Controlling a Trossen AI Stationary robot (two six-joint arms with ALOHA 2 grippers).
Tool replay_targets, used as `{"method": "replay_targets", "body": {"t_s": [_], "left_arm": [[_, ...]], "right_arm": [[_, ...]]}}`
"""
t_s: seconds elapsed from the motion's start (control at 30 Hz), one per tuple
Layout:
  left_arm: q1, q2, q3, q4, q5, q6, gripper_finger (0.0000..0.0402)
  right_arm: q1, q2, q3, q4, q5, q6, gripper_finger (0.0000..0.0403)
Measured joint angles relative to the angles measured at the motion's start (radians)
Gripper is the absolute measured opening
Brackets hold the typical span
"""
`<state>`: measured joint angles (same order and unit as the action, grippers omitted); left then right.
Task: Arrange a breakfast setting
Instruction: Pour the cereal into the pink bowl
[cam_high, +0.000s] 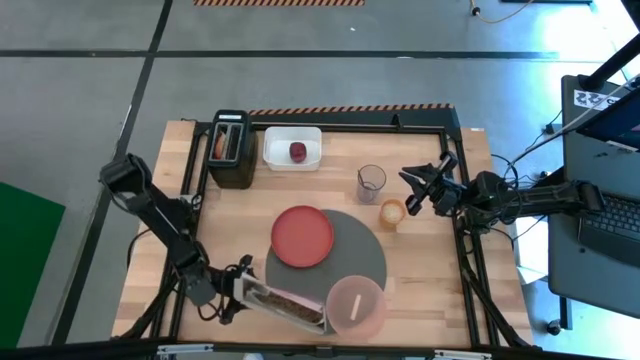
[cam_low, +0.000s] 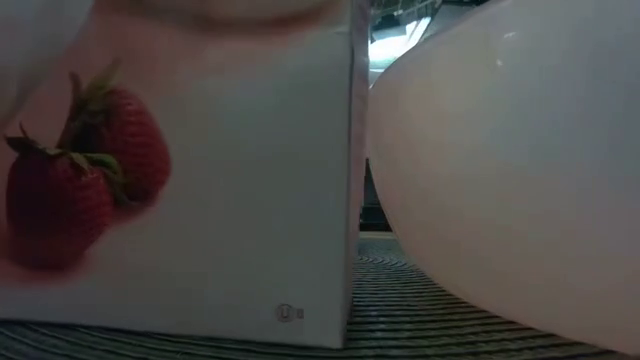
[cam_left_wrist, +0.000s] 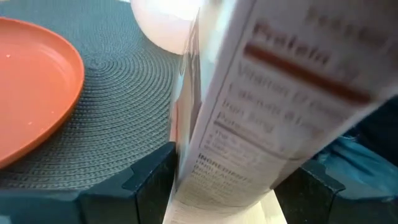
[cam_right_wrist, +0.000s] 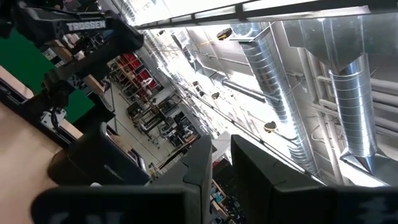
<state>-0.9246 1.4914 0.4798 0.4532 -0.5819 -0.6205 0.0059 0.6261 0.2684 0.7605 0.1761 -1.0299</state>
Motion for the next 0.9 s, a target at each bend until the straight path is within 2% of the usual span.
{"method": "replay_targets", "body": {"t_s": [0.2,0.43,0.57,0.9], "left_arm": [[-0.029,0.111,0.0,0.123,-0.105,0.055,0.024],[-0.032,0.195,0.001,0.259,-0.163,0.147,0.0234],[-0.032,0.23,0.001,0.321,-0.168,0.211,0.0206],[-0.045,0.237,0.0,0.337,-0.159,0.259,0.0125]], "right_arm": [[0.0,0.032,0.0,0.032,0.0,-0.022,0.0065],[0.0,0.066,0.0,0.055,0.05,-0.036,0.0065],[0.0,0.08,0.0,0.059,0.06,-0.052,0.0065],[0.0,0.08,0.0,0.061,0.06,-0.053,0.0065]]}}
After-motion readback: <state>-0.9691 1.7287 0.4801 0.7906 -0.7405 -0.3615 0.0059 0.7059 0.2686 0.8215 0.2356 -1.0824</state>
